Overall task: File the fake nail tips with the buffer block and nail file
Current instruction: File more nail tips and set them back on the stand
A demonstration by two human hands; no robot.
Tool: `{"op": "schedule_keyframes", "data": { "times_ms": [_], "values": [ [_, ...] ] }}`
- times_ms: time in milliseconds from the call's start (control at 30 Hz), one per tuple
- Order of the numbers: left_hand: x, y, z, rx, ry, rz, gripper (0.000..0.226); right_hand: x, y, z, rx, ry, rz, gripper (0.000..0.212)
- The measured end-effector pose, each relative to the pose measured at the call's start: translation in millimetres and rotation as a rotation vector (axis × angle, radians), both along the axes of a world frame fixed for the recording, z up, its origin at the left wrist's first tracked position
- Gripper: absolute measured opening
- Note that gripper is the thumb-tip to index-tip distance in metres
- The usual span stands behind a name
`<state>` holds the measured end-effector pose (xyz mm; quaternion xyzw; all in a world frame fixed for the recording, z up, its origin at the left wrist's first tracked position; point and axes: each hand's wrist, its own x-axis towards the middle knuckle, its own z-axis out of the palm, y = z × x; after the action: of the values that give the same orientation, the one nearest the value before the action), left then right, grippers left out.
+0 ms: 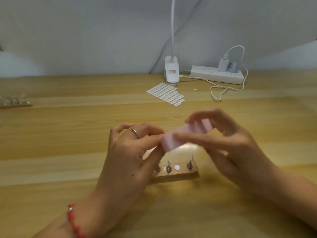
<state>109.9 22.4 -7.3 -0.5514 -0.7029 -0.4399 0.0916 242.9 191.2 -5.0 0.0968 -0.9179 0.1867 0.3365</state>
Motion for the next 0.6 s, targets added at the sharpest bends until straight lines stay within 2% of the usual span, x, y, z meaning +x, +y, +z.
{"op": "schedule_keyframes", "data": {
  "times_ms": [133,467,600],
  "values": [
    [1.4,-0.8,0.9,-0.001,-0.012,-0.025,0.024,-0.6,-3.3,-2.2,0.025,-0.013,0.028,0.064],
    [1.3,0.9,0.6,-0.001,-0.020,-0.001,0.021,-0.7,1.8,-0.7,-0.022,-0.026,0.008,0.056],
    [3.9,-0.8,2.0,0.003,-0.043,-0.035,0.022,-0.3,-4.7,-2.4,0.012,-0.019,0.061,0.064]
  ]
}}
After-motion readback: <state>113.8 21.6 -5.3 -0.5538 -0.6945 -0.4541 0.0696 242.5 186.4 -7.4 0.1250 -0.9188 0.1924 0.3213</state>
